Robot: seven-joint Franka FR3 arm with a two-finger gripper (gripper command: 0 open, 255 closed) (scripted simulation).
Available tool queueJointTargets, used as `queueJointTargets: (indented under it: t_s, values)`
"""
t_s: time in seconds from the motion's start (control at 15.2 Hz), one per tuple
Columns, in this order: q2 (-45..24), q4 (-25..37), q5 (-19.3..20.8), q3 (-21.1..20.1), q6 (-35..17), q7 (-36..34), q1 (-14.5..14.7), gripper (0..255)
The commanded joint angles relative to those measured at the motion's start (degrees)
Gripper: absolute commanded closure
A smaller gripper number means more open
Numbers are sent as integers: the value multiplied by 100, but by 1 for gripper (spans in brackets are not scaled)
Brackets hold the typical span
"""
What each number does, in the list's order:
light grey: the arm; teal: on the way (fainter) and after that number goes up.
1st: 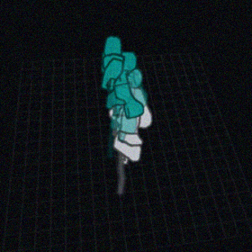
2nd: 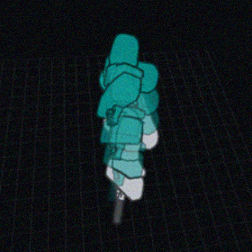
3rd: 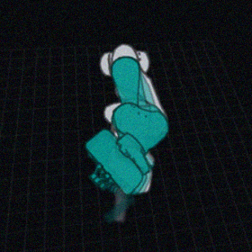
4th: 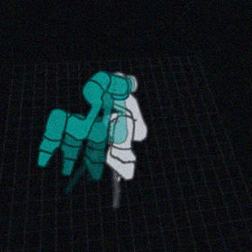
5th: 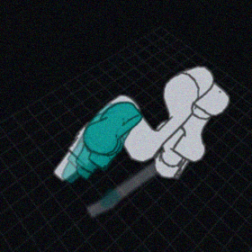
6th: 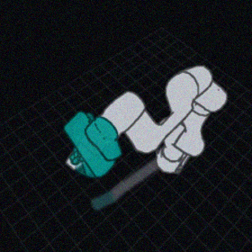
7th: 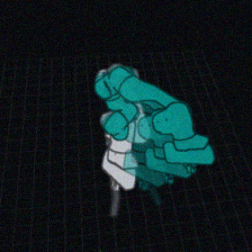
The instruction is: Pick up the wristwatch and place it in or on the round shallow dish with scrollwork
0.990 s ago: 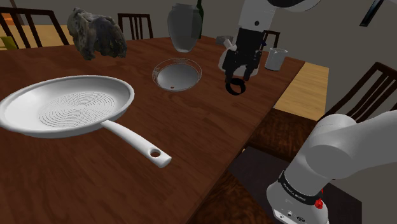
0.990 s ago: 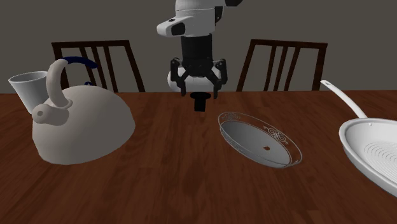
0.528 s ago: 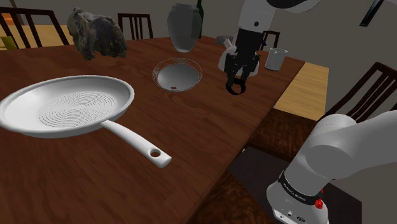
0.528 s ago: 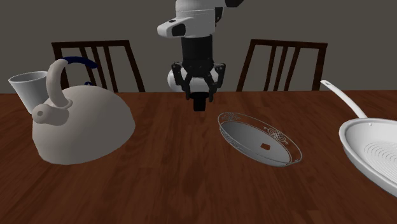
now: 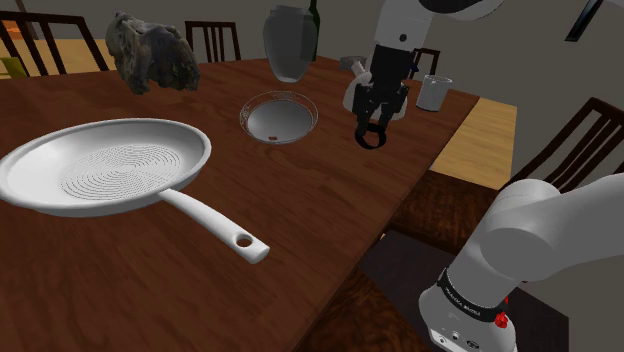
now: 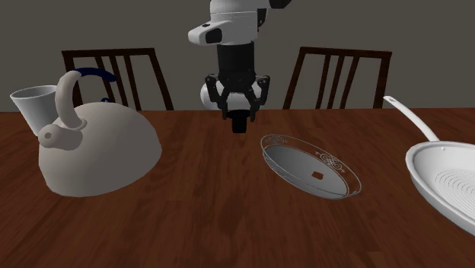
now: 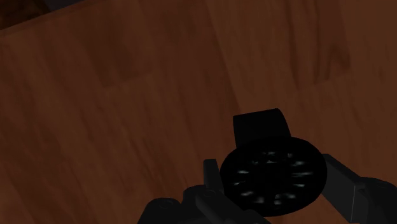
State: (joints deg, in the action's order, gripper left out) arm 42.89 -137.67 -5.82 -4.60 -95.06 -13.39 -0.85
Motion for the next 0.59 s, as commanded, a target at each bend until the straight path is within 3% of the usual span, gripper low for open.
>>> queueJointTargets:
  t_s: [0.0, 0.53]
  values:
    - [0, -2, -1, -1, -2, -1, 1, 255]
    - [-136, 705, 28, 28, 569, -33, -10, 255]
